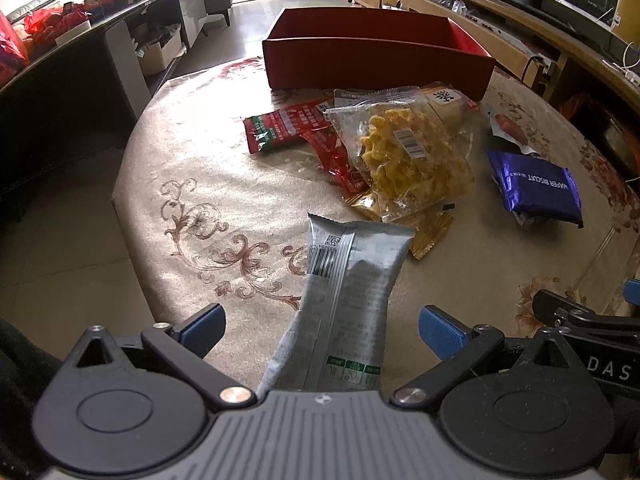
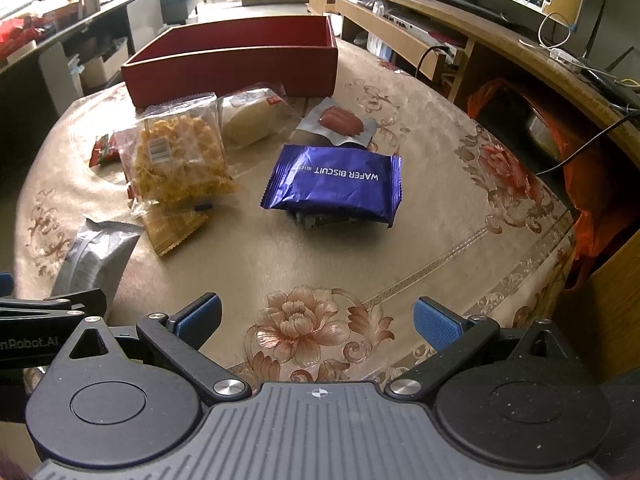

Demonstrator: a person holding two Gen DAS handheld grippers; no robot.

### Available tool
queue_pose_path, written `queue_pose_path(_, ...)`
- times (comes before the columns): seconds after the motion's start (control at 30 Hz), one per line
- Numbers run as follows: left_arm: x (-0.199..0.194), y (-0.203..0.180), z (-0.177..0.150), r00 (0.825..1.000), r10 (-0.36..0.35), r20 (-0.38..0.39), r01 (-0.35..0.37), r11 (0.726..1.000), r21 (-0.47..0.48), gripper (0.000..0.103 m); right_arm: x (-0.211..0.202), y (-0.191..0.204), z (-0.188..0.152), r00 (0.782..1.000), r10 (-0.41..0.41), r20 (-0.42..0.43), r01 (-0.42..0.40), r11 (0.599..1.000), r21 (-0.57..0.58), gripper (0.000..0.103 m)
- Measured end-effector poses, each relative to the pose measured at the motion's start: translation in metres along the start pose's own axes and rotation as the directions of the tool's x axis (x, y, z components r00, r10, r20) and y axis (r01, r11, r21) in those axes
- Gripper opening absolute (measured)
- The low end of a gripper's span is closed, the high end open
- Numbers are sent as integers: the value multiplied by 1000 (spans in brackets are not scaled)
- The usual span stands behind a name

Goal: Organize snacks
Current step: 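Close the left gripper on the silver-grey snack packet and lift it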

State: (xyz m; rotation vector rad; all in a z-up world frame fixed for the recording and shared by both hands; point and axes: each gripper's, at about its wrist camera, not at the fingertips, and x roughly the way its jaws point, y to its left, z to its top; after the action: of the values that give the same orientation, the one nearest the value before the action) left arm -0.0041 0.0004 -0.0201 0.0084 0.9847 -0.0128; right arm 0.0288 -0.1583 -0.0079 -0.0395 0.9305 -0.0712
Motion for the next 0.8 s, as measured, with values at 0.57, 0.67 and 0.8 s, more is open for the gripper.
queue_pose_path(0.57,32,1,4,996,21,-90,-22,1000,-5,99,3,-3,4,998,65,-20,-65,998,17,103)
queue_pose_path(0.67,34,1,4,995,2,-104,-3,1000,-9,95,4,-2,5,997,78,-22,-78,997,16,103)
queue_pose_path(0.8,33,2,6,994,0,-108,-2,1000,-17,90,4,-1,9,996,89,-22,-89,996,7,103)
